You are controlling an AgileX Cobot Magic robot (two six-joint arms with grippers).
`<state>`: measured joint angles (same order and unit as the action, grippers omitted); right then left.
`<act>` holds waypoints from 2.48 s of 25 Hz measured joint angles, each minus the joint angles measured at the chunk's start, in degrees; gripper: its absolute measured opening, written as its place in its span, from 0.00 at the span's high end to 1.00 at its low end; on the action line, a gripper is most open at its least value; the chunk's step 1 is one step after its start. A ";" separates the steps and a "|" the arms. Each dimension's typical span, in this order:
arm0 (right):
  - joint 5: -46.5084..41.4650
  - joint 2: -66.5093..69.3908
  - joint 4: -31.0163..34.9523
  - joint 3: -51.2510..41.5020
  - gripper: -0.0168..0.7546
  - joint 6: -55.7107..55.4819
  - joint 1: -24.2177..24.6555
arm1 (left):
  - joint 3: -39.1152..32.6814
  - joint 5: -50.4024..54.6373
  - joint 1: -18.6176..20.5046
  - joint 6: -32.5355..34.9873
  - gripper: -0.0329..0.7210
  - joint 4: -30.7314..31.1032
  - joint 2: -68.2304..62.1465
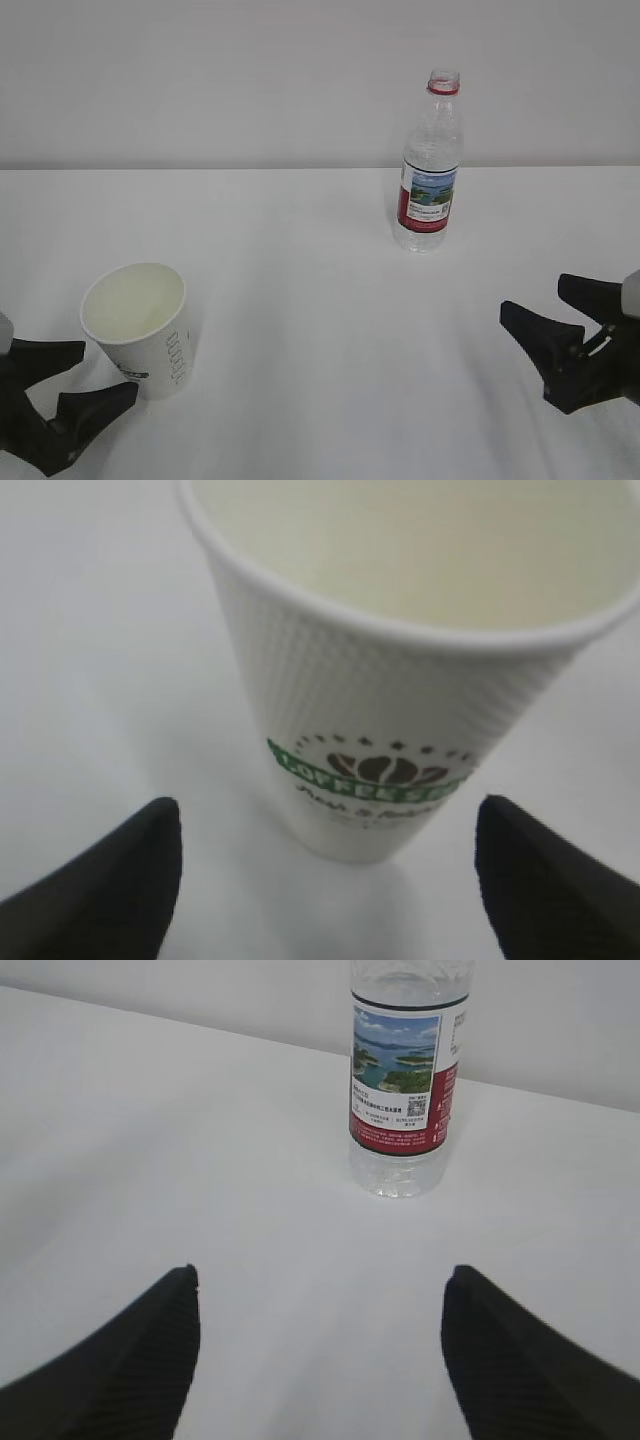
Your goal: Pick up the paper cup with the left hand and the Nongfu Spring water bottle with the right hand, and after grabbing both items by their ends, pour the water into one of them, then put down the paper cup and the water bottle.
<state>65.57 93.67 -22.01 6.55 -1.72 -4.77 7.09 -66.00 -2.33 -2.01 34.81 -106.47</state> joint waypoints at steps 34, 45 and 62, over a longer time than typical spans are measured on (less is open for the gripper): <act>0.03 0.00 0.43 0.00 0.24 1.33 0.00 | 12.54 -0.04 -0.23 -0.58 0.04 7.89 -7.42; 0.03 0.00 0.43 0.00 0.24 1.33 0.00 | 16.70 -0.04 -8.91 -1.33 0.05 2.44 -7.54; 0.12 0.00 0.54 0.00 0.24 1.33 0.00 | 16.70 -0.04 -9.75 -1.36 0.25 1.15 -7.54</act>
<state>65.69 93.67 -21.48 6.55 -0.39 -4.77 23.79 -66.04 -12.08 -3.37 35.95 -114.01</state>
